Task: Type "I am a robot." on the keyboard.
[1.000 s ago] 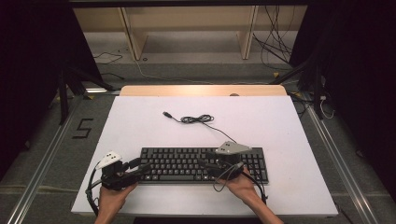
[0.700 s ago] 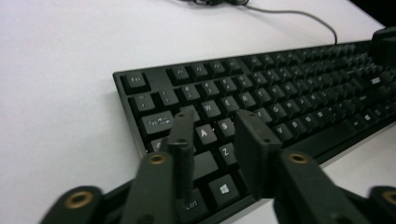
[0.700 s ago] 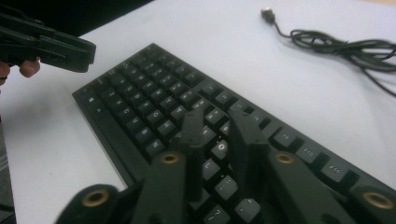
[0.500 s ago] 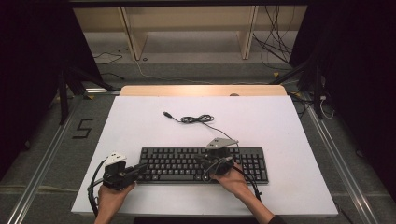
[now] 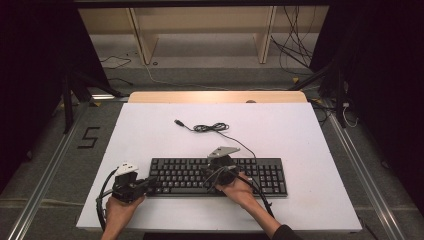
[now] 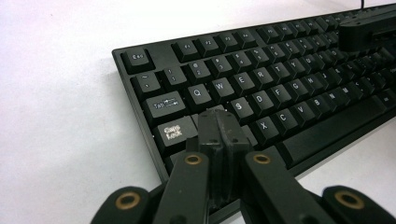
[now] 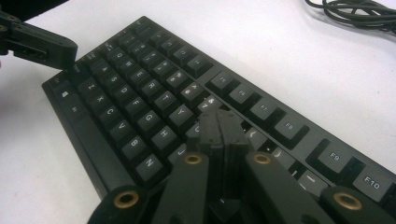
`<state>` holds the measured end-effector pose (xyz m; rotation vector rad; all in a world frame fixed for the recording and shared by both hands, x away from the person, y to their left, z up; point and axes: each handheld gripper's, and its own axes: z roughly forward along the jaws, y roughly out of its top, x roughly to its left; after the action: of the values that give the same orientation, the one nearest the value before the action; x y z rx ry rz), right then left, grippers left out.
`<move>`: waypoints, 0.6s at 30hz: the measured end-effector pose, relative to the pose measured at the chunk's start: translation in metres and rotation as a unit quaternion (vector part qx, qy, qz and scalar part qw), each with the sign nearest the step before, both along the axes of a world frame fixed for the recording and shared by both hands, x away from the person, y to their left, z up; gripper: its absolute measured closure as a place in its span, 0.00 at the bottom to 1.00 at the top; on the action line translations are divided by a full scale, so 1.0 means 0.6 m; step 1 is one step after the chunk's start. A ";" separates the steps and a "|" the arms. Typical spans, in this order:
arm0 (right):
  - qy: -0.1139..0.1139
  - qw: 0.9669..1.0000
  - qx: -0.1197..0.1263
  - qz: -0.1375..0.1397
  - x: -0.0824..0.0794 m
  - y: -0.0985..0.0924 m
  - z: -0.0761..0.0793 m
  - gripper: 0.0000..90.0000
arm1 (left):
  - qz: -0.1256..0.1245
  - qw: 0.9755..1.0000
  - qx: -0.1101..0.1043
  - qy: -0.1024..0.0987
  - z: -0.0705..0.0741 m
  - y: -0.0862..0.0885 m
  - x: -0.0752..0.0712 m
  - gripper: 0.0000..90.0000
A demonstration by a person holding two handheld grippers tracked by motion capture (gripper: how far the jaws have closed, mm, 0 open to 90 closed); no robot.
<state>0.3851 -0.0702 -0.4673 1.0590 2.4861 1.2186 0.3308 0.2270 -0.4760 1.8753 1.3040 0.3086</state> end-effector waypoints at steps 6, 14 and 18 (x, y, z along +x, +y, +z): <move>0.006 1.000 -0.011 -0.003 0.005 0.004 -0.008 1.00 | 0.000 1.000 0.004 0.006 -0.001 0.000 0.001 0.99; 0.006 1.000 -0.011 -0.006 0.008 0.005 -0.010 1.00 | 0.003 1.000 0.006 0.011 -0.003 0.002 0.003 0.99; 0.007 1.000 -0.012 -0.008 0.009 0.005 -0.011 1.00 | 0.001 1.000 0.011 0.012 -0.004 0.001 0.004 0.99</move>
<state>0.3905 -0.0669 -0.4741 1.0814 2.4912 1.1789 0.3330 0.2276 -0.4783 1.9032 1.3231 0.3030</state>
